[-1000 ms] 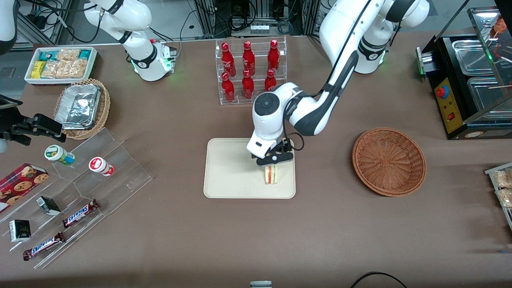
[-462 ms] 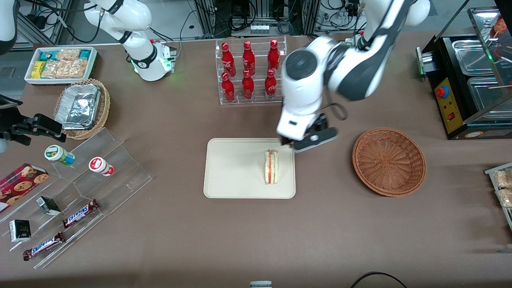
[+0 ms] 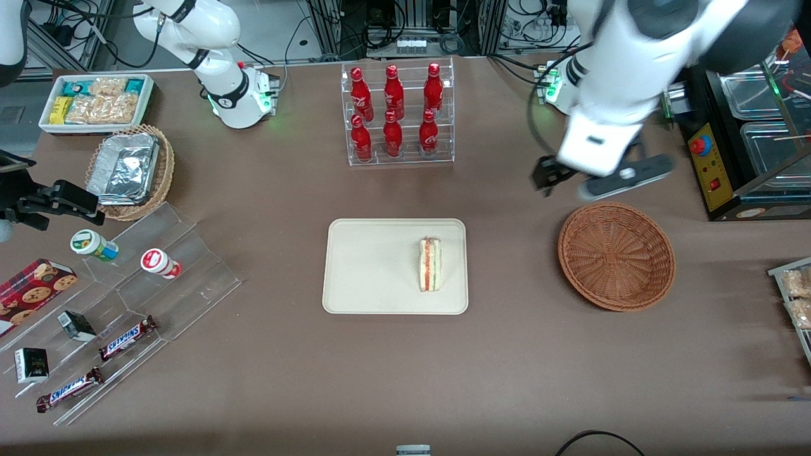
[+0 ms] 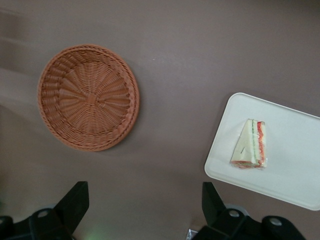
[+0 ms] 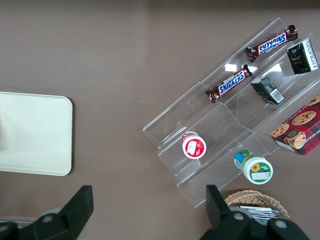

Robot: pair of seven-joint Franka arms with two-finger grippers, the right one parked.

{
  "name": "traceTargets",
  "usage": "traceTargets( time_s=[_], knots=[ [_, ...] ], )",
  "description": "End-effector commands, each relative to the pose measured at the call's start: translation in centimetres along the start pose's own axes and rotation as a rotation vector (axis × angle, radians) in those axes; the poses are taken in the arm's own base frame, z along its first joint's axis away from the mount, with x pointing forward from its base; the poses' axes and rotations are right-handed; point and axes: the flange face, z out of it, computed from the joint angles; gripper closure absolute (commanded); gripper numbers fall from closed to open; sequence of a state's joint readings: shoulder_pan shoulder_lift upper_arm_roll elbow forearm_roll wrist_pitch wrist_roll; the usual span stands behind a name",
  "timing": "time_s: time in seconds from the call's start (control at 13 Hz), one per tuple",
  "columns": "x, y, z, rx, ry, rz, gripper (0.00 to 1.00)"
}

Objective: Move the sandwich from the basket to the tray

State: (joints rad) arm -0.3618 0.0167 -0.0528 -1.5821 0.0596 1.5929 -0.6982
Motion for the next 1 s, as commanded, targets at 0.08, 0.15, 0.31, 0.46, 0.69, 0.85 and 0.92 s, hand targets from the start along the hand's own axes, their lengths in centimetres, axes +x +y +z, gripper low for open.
traceTargets(
  time_s=[0.08,0.15,0.31,0.46,0.69,0.85,0.92],
  knots=[
    [0.9,-6.6,-1.8,-0.054,-0.055,0.073,0.00],
    [1.2,-8.2,-1.9,-0.055,-0.055,0.079,0.00],
    [1.7,-12.3,-2.3,-0.079,-0.057,0.101,0.00],
    [2.2,-16.1,-2.2,-0.098,-0.060,0.117,0.00],
    [3.2,-19.8,-1.6,-0.091,-0.093,0.153,0.00],
    [3.7,-20.6,-1.6,-0.097,-0.086,0.232,0.00],
    [3.6,-19.8,-1.8,-0.085,-0.081,0.245,0.00]
  ],
)
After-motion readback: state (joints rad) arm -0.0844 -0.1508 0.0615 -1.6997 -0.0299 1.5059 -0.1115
